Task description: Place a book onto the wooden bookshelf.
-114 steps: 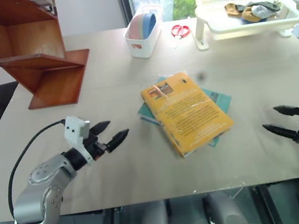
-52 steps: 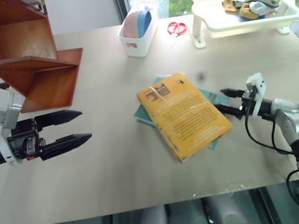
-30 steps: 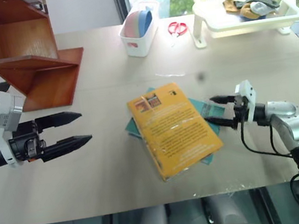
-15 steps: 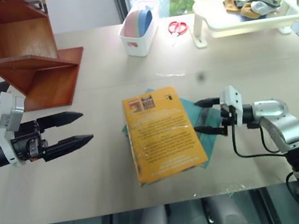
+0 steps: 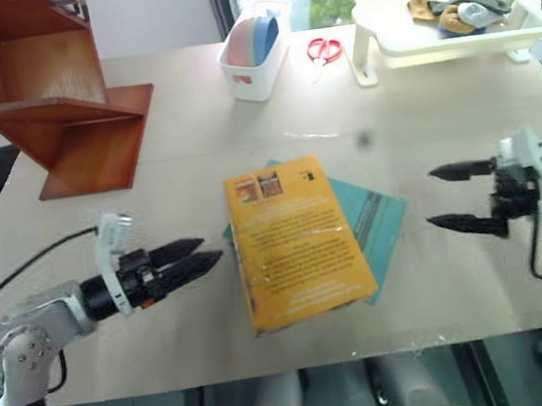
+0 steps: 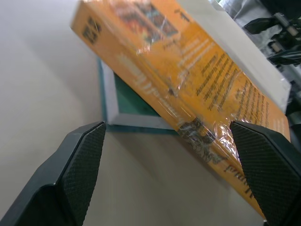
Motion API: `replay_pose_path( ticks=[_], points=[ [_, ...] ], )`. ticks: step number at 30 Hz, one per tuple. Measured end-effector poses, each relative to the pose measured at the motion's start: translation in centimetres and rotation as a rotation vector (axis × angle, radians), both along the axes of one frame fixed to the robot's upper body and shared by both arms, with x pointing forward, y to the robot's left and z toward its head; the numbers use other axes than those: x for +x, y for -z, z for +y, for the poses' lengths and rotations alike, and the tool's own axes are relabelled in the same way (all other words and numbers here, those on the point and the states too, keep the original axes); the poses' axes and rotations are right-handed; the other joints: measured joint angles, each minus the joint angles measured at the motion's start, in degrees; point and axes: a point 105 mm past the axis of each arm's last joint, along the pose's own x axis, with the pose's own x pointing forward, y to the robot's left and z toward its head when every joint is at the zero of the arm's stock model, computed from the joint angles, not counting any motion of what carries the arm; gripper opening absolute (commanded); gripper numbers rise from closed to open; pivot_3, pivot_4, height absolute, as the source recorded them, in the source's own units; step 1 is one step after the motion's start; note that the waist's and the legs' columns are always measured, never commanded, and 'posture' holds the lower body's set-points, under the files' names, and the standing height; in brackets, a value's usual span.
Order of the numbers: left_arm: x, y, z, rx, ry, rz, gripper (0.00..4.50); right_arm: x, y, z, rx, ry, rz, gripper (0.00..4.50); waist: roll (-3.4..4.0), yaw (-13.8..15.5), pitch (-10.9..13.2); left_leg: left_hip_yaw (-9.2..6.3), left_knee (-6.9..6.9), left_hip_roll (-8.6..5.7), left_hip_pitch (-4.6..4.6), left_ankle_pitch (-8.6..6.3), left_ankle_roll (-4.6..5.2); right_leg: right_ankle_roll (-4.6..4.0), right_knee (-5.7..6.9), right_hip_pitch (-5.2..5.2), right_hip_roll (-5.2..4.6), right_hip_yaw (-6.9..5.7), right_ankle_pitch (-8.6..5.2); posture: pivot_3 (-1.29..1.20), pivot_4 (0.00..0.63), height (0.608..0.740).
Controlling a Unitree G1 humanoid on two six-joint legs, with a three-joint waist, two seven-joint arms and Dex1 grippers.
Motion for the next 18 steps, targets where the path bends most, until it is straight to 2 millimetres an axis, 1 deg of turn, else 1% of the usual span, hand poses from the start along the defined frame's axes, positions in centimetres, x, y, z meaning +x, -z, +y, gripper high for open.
replay_pose_path(
  ticks=[3, 6, 7, 12, 15, 16, 18],
  points=[
    [-0.3, 0.9, -0.1, -0.069, -0.003, 0.087, 4.43, -1.3, -2.5, 0.0, -0.010, -0.029, -0.004, 4.50, 0.00, -0.29, -0.01, -0.02, 0.00, 0.05, 0.07, 0.00, 0.00, 0.00, 0.00, 0.04, 0.04, 0.01, 0.00, 0.00, 0.150, 0.740],
    [-0.5, 2.1, -0.9, -0.180, 0.008, 0.170, 4.43, -2.4, -3.7, 0.8, 0.001, -0.071, 0.013, 4.50, 0.02, 0.06, -0.04, -0.02, 0.01, 0.01, 0.01, 0.00, 0.00, -0.01, -0.03, 0.04, 0.02, -0.01, 0.00, 0.00, 0.150, 0.740],
    [-0.7, 2.6, -1.3, -0.219, 0.027, 0.212, 4.43, -2.6, -3.9, 1.1, 0.006, -0.082, 0.009, 4.50, -0.06, 0.11, -0.06, -0.03, 0.02, 0.00, -0.01, 0.00, 0.00, 0.00, -0.05, 0.04, 0.01, -0.03, 0.00, 0.00, 0.150, 0.740],
    [-1.2, 4.9, -2.3, -0.257, 0.069, 0.339, 4.43, -2.6, -4.1, 1.5, 0.011, -0.067, 0.007, 4.50, -0.13, 0.36, -0.07, -0.03, 0.03, -0.05, -0.02, 0.00, 0.00, -0.01, -0.07, 0.05, -0.04, -0.04, 0.00, 0.00, 0.150, 0.740],
    [-0.8, 4.9, -2.7, -0.327, 0.078, 0.340, 4.43, -2.5, -4.2, 1.6, 0.010, -0.057, 0.001, 4.50, -0.12, 0.50, -0.08, -0.05, 0.03, -0.04, -0.02, 0.00, 0.00, -0.01, -0.07, 0.04, -0.04, -0.06, 0.00, 0.00, 0.150, 0.740],
    [-0.6, 5.0, -2.8, -0.354, 0.078, 0.344, 4.05, -2.5, -4.2, 1.6, 0.009, -0.059, -0.001, 4.50, -0.11, 0.53, -0.08, -0.05, 0.03, -0.04, -0.01, 0.00, 0.00, -0.01, -0.06, 0.05, -0.04, -0.06, 0.00, 0.00, 0.150, 0.740],
    [-0.1, 5.1, -2.9, -0.417, 0.080, 0.364, 3.65, -2.6, -4.2, 1.7, 0.009, -0.058, -0.006, 4.50, -0.09, 0.60, -0.10, -0.04, 0.03, -0.05, -0.01, 0.00, 0.00, -0.01, -0.07, 0.06, -0.03, -0.06, 0.00, 0.00, 0.150, 0.740]
  ],
)
